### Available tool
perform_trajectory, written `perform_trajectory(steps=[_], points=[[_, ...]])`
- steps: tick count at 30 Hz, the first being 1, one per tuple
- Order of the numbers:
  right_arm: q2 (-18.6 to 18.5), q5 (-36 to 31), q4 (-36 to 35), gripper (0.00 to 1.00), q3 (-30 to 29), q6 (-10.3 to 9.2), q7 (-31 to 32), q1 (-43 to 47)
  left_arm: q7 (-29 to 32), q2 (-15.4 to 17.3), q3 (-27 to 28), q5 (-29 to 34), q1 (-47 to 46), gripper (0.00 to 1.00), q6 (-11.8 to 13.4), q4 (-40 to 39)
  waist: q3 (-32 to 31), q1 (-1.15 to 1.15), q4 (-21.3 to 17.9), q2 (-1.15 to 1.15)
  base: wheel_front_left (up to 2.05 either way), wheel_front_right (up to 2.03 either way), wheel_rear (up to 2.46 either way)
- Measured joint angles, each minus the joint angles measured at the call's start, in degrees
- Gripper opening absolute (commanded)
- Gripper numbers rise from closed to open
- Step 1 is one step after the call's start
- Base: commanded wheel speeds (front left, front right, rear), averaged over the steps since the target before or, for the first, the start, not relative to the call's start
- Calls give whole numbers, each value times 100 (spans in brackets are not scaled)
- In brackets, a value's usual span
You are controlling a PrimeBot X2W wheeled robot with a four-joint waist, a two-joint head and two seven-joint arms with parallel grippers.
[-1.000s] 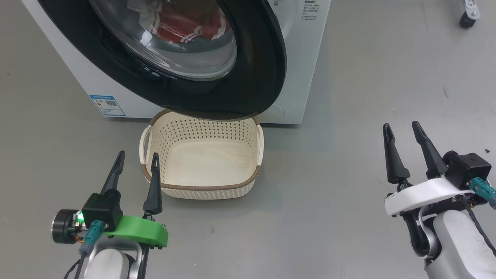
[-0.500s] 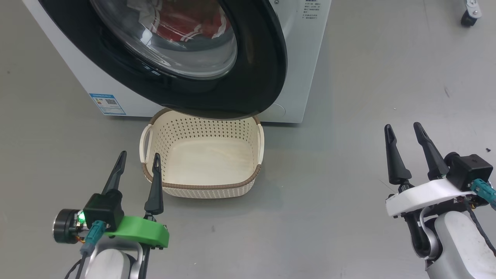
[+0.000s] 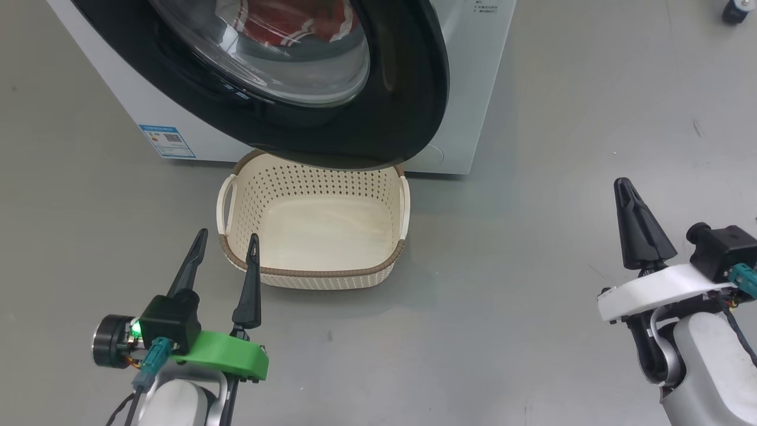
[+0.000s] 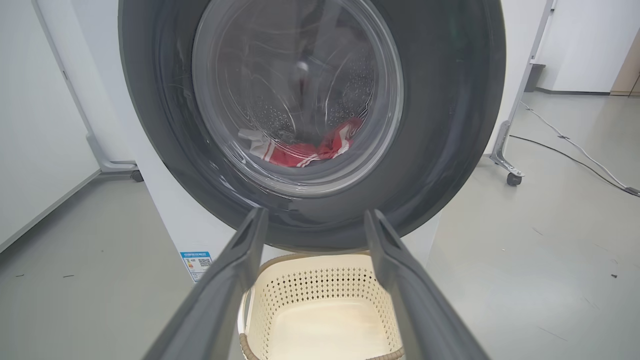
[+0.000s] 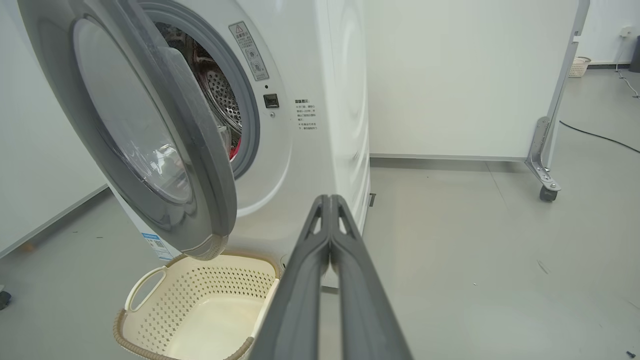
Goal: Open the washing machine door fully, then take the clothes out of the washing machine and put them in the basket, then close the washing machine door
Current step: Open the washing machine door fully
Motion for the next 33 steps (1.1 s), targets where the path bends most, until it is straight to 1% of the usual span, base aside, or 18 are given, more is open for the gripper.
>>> perform_trajectory(steps=[3, 7, 13, 17, 20, 30, 33], points=[[-40, 31, -48, 0, -13, 4, 5, -189, 1, 0, -18, -1, -3, 100, 0, -23, 79, 0, 34, 0, 0, 0, 0], [-68, 208, -99, 0, -15, 9, 219, -500, 0, 0, -46, -21, -14, 100, 0, -53, 209, 0, 80, 0, 0, 0, 0], [-67, 913, -145, 0, -277, 51, 656, -1043, 0, -1, -197, -64, -69, 100, 0, -76, 438, 0, 170, 0, 0, 0, 0], [-4, 1670, -133, 0, -528, 51, 1094, -1407, 0, -1, -246, -159, -254, 100, 0, -100, 591, 0, 253, 0, 0, 0, 0], [-2, 2087, -127, 0, -679, 51, 1430, -1710, 1, -1, -333, -201, -322, 100, 0, -118, 704, 0, 324, 0, 0, 0, 0], [-30, 3067, 9, 0, -965, 48, 2476, -2683, 0, -3, -466, -305, -528, 100, 0, -140, 1061, 0, 572, 0, 0, 0, 0], [43, 3501, 99, 0, -1017, 8, 2824, -2922, 0, -5, -542, -337, -605, 100, 0, -141, 1158, 0, 644, 0, 0, 0, 0]])
